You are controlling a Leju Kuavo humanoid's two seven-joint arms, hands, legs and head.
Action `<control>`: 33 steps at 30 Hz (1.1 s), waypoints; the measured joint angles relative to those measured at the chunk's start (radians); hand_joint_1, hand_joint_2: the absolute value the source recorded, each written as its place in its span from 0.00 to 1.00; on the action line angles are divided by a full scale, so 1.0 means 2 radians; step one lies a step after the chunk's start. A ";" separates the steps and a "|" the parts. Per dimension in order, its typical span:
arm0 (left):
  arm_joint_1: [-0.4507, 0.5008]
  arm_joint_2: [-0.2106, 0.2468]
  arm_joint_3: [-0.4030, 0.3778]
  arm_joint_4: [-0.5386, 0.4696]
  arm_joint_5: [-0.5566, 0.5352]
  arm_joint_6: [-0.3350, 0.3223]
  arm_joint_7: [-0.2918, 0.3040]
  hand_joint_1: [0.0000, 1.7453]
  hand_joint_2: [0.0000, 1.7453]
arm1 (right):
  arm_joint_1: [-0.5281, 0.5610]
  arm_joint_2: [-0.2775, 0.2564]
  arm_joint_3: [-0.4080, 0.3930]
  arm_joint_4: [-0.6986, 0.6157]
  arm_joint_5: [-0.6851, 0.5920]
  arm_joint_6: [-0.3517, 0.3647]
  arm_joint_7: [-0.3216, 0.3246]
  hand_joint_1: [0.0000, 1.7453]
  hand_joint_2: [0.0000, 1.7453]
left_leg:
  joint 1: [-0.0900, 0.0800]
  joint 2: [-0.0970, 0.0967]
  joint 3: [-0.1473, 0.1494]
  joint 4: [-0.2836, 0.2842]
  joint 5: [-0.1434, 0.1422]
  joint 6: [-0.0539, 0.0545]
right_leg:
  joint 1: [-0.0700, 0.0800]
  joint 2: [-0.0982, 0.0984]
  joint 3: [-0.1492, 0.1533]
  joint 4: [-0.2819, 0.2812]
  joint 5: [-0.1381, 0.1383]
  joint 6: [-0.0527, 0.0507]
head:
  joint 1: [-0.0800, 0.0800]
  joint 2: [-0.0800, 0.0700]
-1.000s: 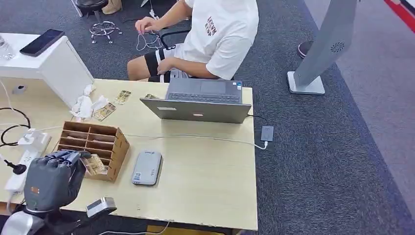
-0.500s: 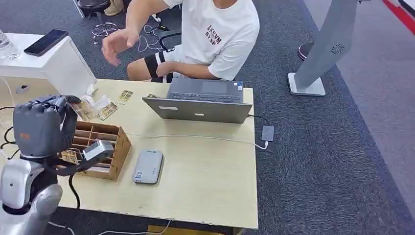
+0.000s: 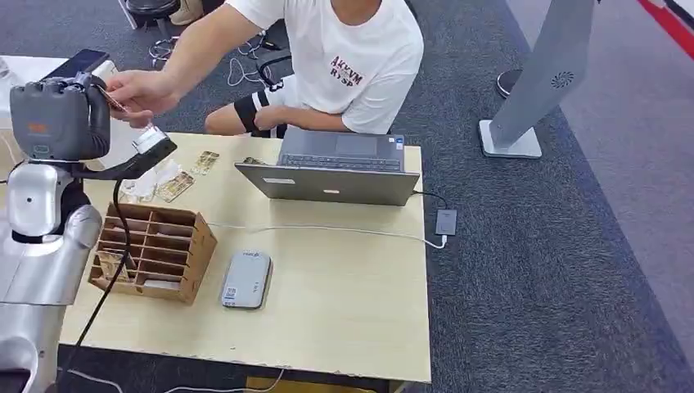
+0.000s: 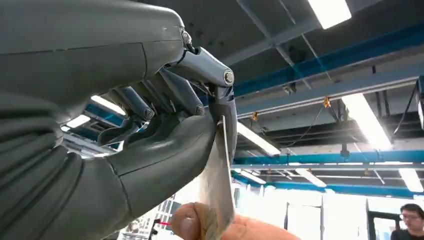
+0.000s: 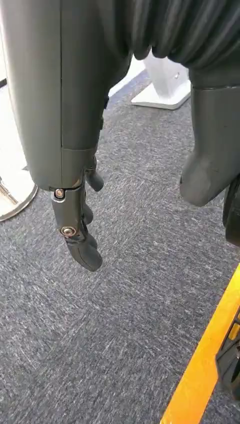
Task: Pass the card to the sensor for recognition and then transmit it.
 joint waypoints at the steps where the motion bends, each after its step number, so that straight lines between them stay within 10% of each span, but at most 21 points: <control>1: 0.000 0.000 0.000 0.005 -0.001 0.001 0.004 0.00 0.00 | 0.000 0.000 0.000 0.000 0.000 0.000 0.000 0.00 1.00 | 0.000 0.000 0.000 0.000 0.000 0.000 | 0.000 0.000 0.000 0.000 0.000 0.000 | 0.000 0.000; 15: 0.045 0.000 0.003 0.006 0.042 0.054 -0.008 0.00 0.00 | 0.007 -0.003 0.000 0.001 -0.003 -0.003 0.002 0.00 1.00 | 0.000 0.000 0.000 0.000 0.000 0.000 | 0.000 0.000 0.000 0.000 0.000 0.000 | 0.000 0.000; 16: 0.056 0.000 0.006 -0.005 0.058 0.061 -0.019 0.00 1.00 | 0.008 -0.004 0.000 0.002 -0.004 -0.003 0.003 0.00 1.00 | 0.000 0.000 -0.001 0.000 0.000 0.000 | 0.000 0.000 0.000 0.000 0.000 0.000 | 0.000 0.000; 19: 0.083 0.000 0.015 -0.029 0.088 0.069 -0.038 0.00 1.00 | 0.012 -0.006 0.000 0.003 -0.005 -0.003 0.003 0.00 1.00 | 0.000 0.000 -0.001 0.000 0.000 0.000 | 0.000 0.000 0.000 0.000 0.000 0.000 | 0.000 0.000; 25: 0.217 -0.006 0.089 -0.165 0.458 0.012 -0.213 0.00 1.00 | 0.022 -0.006 0.000 0.005 -0.014 -0.015 0.006 0.00 1.00 | 0.000 0.004 0.000 0.000 -0.002 -0.001 | 0.000 0.005 -0.002 0.000 -0.001 0.000 | 0.000 0.000; 29: 0.274 -0.019 0.162 -0.226 0.533 -0.047 -0.252 0.00 1.00 | 0.027 -0.006 0.000 0.007 -0.014 -0.020 0.007 0.00 1.00 | 0.000 0.002 -0.002 -0.001 -0.002 -0.001 | 0.000 0.003 -0.001 0.000 -0.001 0.000 | 0.000 0.000; 33: 0.344 -0.049 0.299 -0.271 0.815 -0.217 -0.260 0.00 1.00 | 0.032 -0.006 -0.001 0.008 -0.017 -0.030 0.002 0.00 1.00 | 0.000 0.006 -0.001 -0.001 -0.004 -0.001 | 0.000 0.006 0.000 0.000 -0.002 -0.001 | -0.001 0.000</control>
